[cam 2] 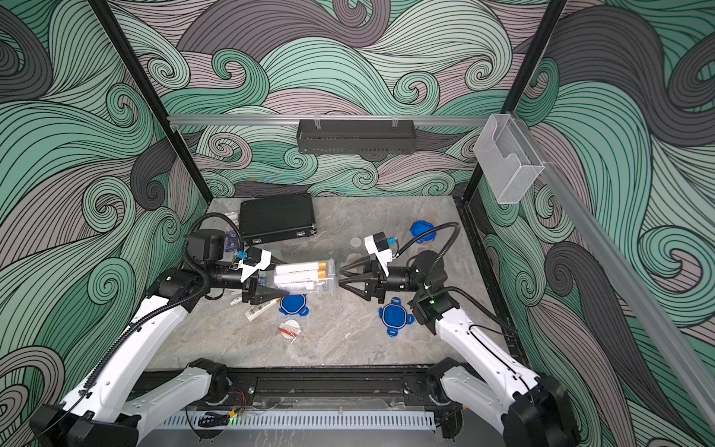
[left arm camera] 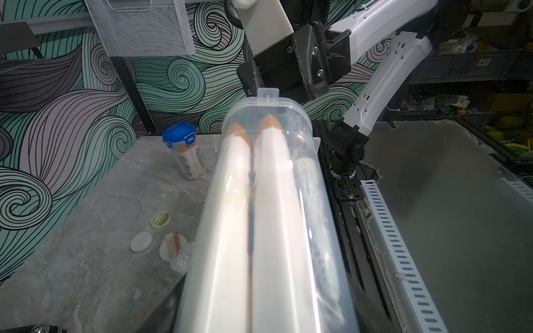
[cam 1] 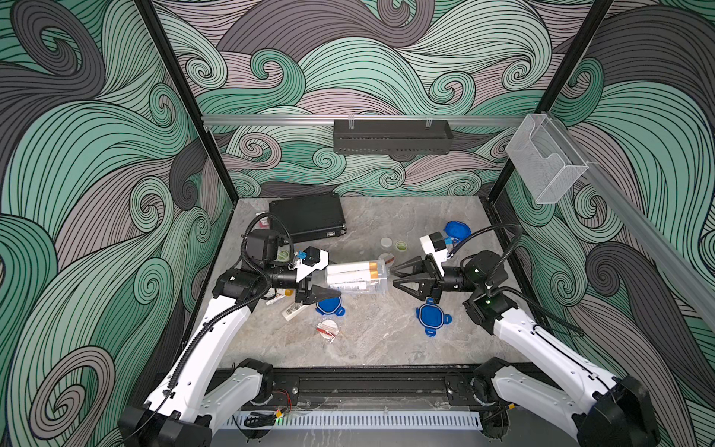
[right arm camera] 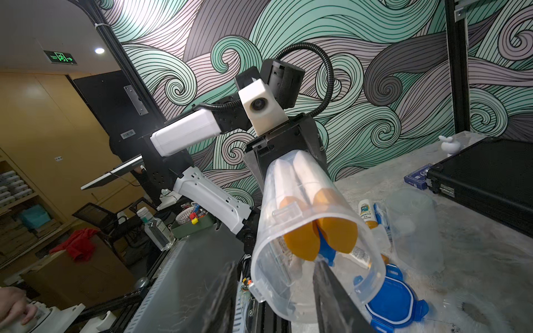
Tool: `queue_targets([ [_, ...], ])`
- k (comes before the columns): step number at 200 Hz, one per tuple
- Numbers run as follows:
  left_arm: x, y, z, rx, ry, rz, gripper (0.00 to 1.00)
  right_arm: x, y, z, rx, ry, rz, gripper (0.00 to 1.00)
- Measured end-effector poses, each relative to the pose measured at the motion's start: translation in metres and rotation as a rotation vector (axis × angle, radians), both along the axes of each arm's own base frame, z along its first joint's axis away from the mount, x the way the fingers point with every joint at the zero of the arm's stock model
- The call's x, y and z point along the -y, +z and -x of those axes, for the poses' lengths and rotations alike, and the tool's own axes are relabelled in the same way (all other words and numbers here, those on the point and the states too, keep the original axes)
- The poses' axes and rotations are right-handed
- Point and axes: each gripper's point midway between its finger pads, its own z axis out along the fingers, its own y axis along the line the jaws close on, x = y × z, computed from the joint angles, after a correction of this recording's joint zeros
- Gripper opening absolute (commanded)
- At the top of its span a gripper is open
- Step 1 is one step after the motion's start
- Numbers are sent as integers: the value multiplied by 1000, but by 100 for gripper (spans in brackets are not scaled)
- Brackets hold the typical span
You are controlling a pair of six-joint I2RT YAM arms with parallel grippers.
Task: Take out toiletry kits
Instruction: 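Pour the toiletry kits out of the container.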
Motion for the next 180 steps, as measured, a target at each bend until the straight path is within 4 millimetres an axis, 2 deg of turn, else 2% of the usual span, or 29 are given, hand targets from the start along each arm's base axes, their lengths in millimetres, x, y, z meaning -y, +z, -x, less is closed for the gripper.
queue_targets([
  [60, 0, 0, -1, 5, 4, -3, 0, -9, -24, 2, -50, 31, 46, 43],
  [109, -1, -1, -3, 4, 6, -4, 0, -17, -31, 5, -66, 64, 57, 40],
  [141, -1, -5, -7, -8, 9, -8, 0, -21, -36, 5, -83, 79, 66, 36],
  [180, -1, -4, -7, -5, 9, -7, 0, -24, -37, 7, -87, 88, 68, 36],
])
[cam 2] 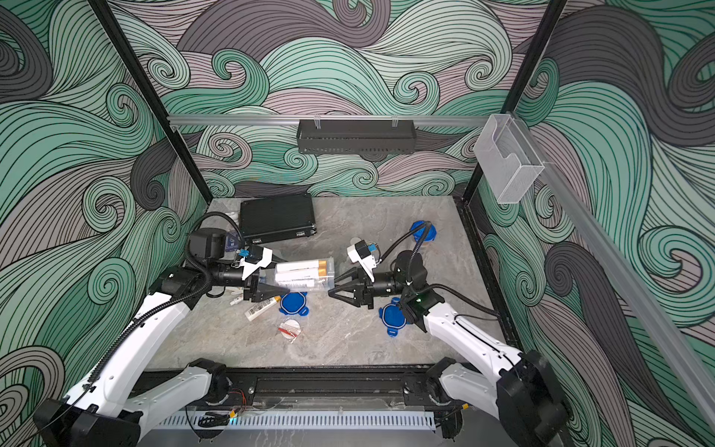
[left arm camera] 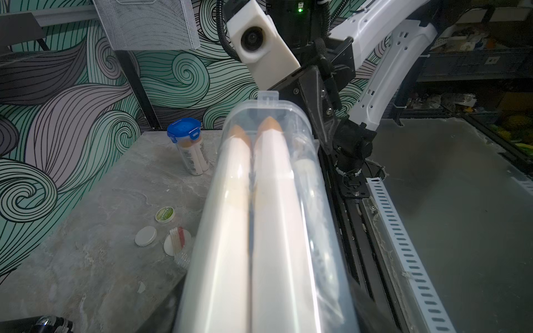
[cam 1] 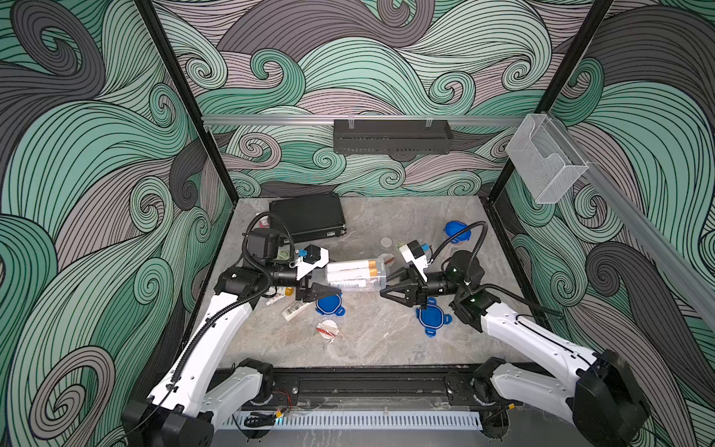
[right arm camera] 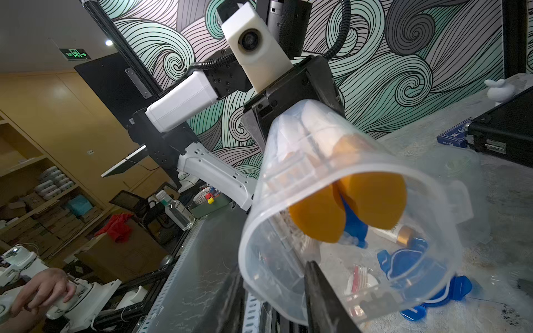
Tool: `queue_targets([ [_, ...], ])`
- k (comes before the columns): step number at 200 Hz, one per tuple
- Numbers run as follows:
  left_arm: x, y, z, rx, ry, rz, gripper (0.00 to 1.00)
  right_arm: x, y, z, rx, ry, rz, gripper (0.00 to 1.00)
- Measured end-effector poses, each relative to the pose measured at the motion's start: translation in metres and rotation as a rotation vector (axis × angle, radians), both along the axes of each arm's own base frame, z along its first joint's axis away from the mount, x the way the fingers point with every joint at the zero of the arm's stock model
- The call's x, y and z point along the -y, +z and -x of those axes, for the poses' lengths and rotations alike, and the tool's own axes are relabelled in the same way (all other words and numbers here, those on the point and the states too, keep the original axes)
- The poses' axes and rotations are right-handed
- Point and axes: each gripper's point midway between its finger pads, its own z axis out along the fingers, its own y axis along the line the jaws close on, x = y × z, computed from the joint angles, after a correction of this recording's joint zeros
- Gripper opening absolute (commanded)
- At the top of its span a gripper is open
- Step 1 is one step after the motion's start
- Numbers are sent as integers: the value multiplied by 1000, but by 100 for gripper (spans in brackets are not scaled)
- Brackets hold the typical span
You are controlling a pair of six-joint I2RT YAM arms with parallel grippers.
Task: Take out toiletry kits
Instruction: 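Pour the toiletry kits out of the container.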
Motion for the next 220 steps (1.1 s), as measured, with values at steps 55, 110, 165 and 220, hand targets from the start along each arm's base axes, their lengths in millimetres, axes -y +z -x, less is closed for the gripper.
queue_targets([
  [55, 0, 3, -1, 9, 3, 7, 0, 2, 6, 2, 34, -3, -16, 32],
  [110, 0, 3, -1, -34, 16, 12, 0, 3, 14, 5, 103, 6, -45, 14],
  [165, 1, 2, 0, -86, 26, 18, 0, 5, 17, 5, 181, -2, -60, 0],
  [220, 1, -1, -8, -119, 88, -2, 0, 14, 13, -17, 192, -73, -55, 0],
])
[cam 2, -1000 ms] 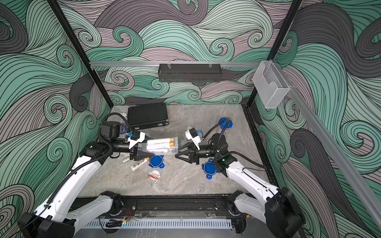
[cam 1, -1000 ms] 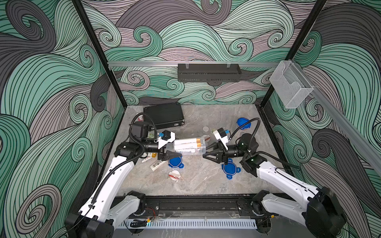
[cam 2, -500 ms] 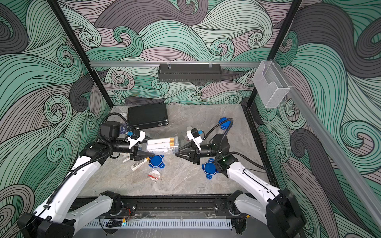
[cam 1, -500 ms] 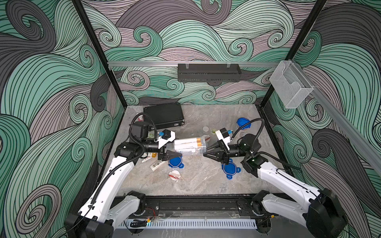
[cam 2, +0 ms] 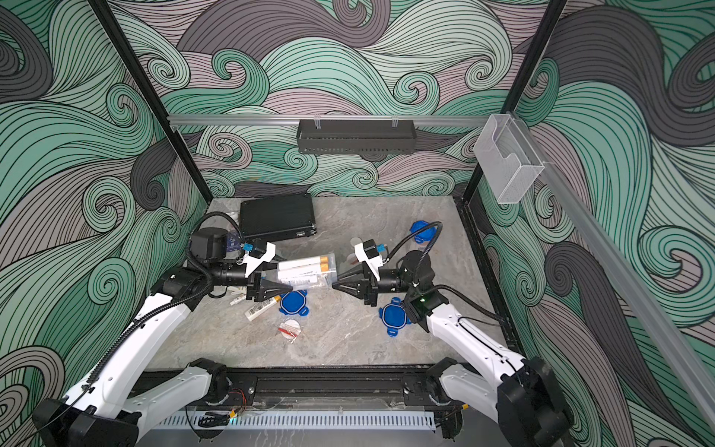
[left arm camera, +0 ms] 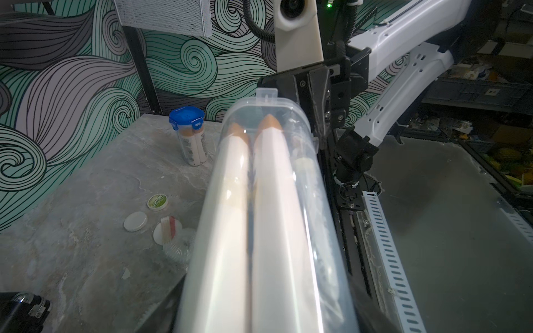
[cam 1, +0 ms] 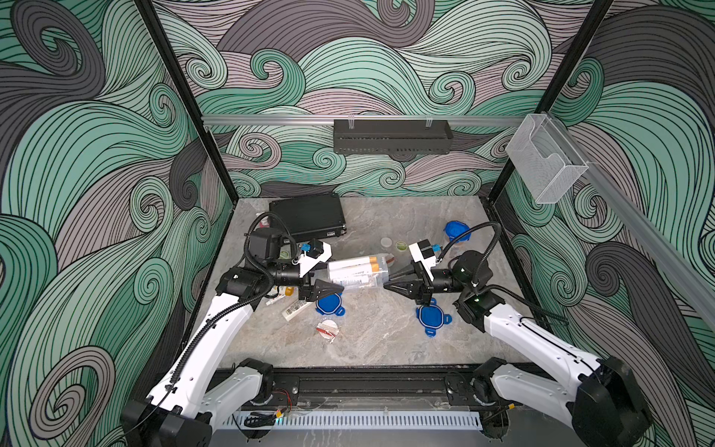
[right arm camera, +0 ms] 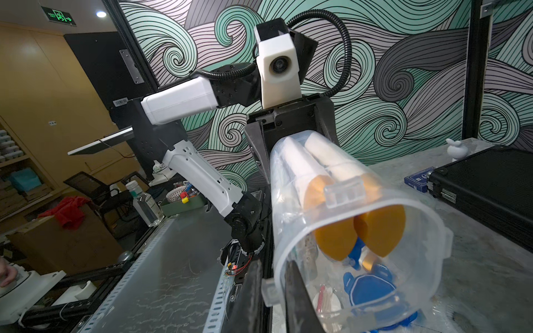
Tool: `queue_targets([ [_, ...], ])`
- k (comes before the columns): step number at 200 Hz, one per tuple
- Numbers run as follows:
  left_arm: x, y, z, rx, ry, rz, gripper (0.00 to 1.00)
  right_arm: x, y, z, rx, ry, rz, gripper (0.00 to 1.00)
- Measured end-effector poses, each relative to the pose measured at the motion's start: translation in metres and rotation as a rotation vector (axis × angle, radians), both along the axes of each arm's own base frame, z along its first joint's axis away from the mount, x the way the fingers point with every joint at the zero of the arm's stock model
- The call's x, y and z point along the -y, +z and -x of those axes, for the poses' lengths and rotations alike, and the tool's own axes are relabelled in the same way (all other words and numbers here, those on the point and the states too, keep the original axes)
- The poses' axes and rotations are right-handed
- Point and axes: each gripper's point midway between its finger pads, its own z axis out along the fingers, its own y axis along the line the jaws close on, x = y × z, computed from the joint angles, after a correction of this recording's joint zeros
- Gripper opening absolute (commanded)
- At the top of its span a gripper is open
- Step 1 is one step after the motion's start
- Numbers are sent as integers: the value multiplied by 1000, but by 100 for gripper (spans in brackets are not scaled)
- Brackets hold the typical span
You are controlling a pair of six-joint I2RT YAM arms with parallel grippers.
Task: Take out toiletry kits
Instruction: 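Pour the toiletry kits out of the container.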
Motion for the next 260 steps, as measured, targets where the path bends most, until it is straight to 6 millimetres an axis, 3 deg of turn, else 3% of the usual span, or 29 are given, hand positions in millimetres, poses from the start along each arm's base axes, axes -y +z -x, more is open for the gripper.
queue_targets([
  [37, -3, -4, -8, -25, 55, -22, 0, 0, -12, -17, -43, -20, 12, 0],
  [97, -2, -5, -9, -46, 72, -25, 0, 2, -15, -20, -47, -36, 12, 0],
  [143, -4, -5, -10, -52, 86, -28, 0, 4, -20, -23, -65, -49, 22, 24],
  [165, -10, -1, -11, -27, 115, -32, 0, 19, -29, -44, -105, -146, 30, 52],
  [175, -11, 2, -11, -18, 116, -30, 0, 22, -32, -48, -111, -169, 34, 57],
  [233, -11, 6, -13, -38, 139, -22, 0, 27, -47, -61, -165, -267, 73, 58],
  [260, -16, -5, -34, -194, 280, -65, 0, 41, -59, -81, -206, -416, 112, 58],
])
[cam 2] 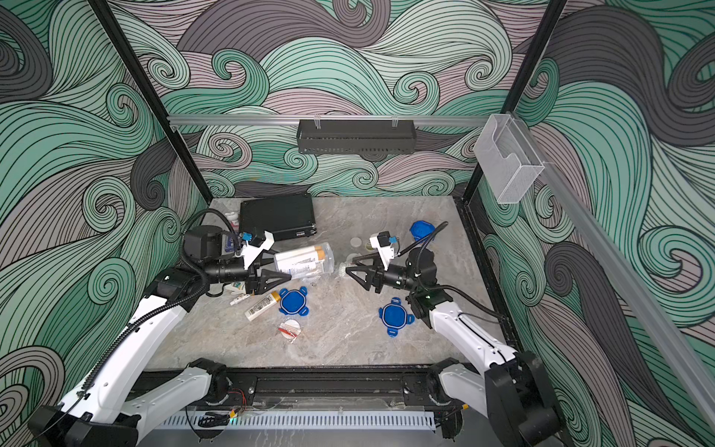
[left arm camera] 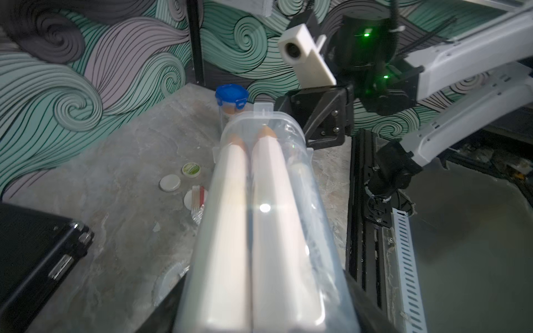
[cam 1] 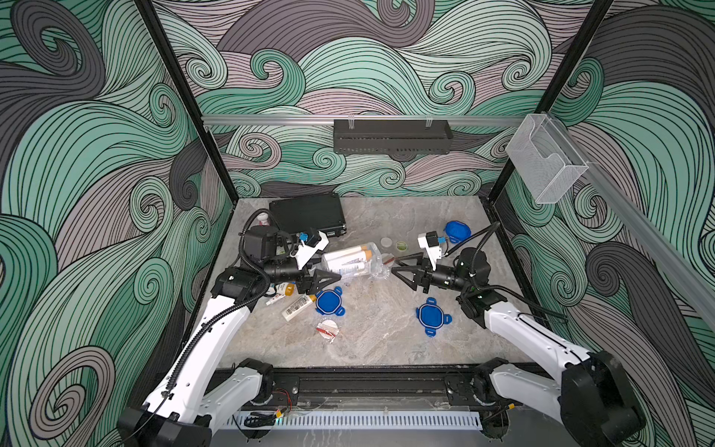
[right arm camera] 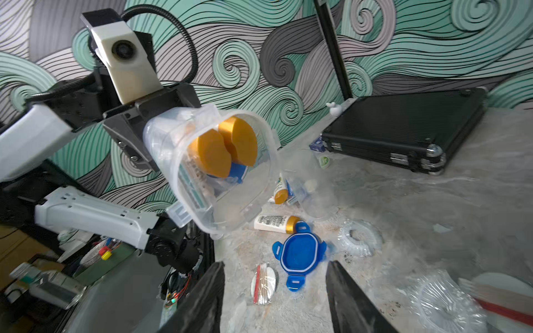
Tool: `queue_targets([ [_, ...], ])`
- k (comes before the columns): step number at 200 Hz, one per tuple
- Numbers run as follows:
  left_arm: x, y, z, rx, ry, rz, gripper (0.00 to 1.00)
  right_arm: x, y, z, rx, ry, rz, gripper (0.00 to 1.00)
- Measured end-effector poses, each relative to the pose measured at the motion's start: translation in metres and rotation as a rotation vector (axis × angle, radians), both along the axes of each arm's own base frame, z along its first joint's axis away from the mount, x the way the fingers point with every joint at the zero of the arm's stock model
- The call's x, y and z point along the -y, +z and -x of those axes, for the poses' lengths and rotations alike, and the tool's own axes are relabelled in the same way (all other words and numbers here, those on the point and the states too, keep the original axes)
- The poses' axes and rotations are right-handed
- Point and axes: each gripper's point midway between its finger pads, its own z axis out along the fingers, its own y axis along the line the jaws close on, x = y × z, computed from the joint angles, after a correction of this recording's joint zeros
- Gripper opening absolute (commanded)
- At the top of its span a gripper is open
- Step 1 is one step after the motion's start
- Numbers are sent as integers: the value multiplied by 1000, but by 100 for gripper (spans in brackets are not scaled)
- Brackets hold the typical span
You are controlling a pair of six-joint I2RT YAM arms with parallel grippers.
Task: Take out toiletry kits
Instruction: 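Pour the toiletry kits out of the container.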
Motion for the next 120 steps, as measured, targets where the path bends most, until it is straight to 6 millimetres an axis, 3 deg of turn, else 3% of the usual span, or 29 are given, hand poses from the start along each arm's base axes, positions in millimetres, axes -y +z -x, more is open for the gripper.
queue_targets([
  [22, 3, -11, -29, -187, 116, -100, 0, 15, -9, -16, -29, -125, 36, 58],
  [42, 25, -32, -46, -350, 143, -250, 0, 27, -19, -26, -59, -214, 72, 58],
  [67, 52, -75, -49, -572, 147, -514, 0, 37, -34, -32, -99, -283, 110, 58],
  [90, 64, -105, -51, -684, 171, -680, 0, 42, -47, -30, -129, -307, 134, 58],
  [103, 62, -110, -50, -722, 191, -730, 0, 43, -53, -28, -133, -307, 139, 61],
  [120, 59, -103, -48, -737, 208, -758, 0, 43, -59, -24, -102, -299, 131, 75],
])
